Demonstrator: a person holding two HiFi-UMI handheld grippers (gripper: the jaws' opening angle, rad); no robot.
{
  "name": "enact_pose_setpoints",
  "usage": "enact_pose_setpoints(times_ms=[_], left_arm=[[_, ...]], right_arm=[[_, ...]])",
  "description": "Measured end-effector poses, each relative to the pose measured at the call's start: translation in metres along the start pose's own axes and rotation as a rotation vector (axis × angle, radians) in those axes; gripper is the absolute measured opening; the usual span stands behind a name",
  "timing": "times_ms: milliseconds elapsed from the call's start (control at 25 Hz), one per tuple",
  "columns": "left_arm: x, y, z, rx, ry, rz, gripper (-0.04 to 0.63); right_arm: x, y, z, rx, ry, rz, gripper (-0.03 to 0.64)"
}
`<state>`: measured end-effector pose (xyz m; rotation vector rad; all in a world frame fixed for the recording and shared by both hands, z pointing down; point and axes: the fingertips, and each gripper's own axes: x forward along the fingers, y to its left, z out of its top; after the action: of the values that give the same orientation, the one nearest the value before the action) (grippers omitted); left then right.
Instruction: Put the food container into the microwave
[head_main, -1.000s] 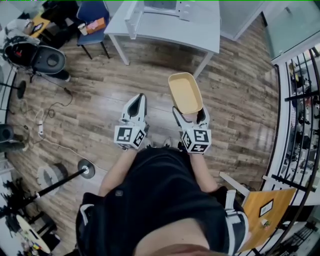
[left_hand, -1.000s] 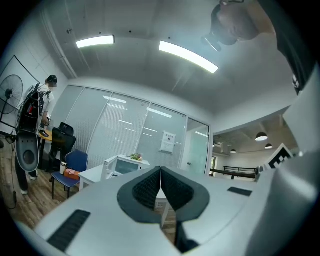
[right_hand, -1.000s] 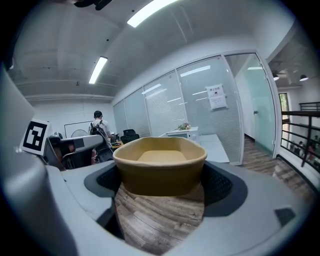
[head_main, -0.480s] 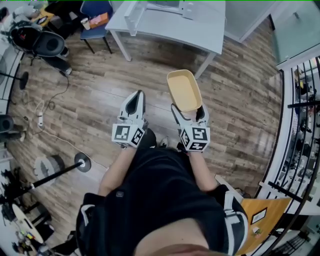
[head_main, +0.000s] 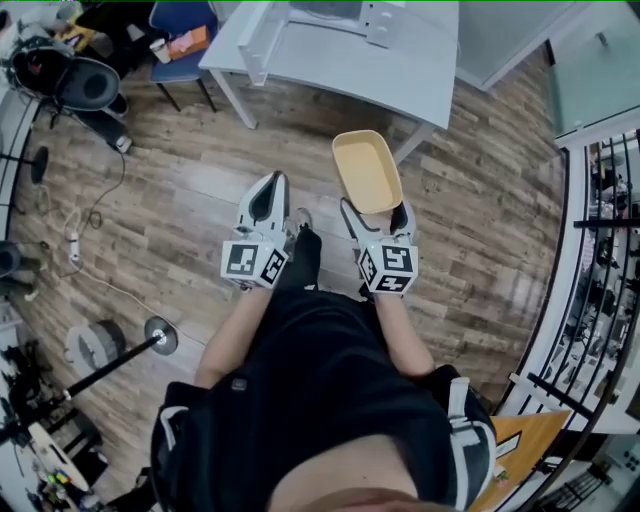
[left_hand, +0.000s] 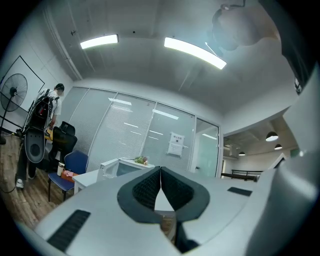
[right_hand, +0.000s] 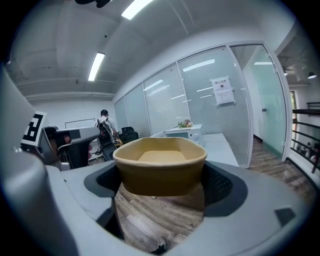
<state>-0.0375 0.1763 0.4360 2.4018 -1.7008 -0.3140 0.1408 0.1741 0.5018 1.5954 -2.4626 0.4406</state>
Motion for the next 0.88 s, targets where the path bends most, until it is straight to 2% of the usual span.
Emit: enact_pose_setpoints(times_ms=[280,480,880], left_arm=[[0.138,0.063,0.026,-0.005,-0.007,-0.057,0.025],[0.217,0.096,0.037,0.006,-0.01,-0.099,0.025],[0.35,0.162,0.02,-0.018,0.004,-0.079,0.025]], right_arm=[[0.138,-0.032,0.054,-0.013,0.007,-0.035,0.505],[0.227,-0.052,0.083,0.011,0.001,-0.058,0.505],[0.431,-0.116,0.084,0.006,0.091,-0.072,0.505]])
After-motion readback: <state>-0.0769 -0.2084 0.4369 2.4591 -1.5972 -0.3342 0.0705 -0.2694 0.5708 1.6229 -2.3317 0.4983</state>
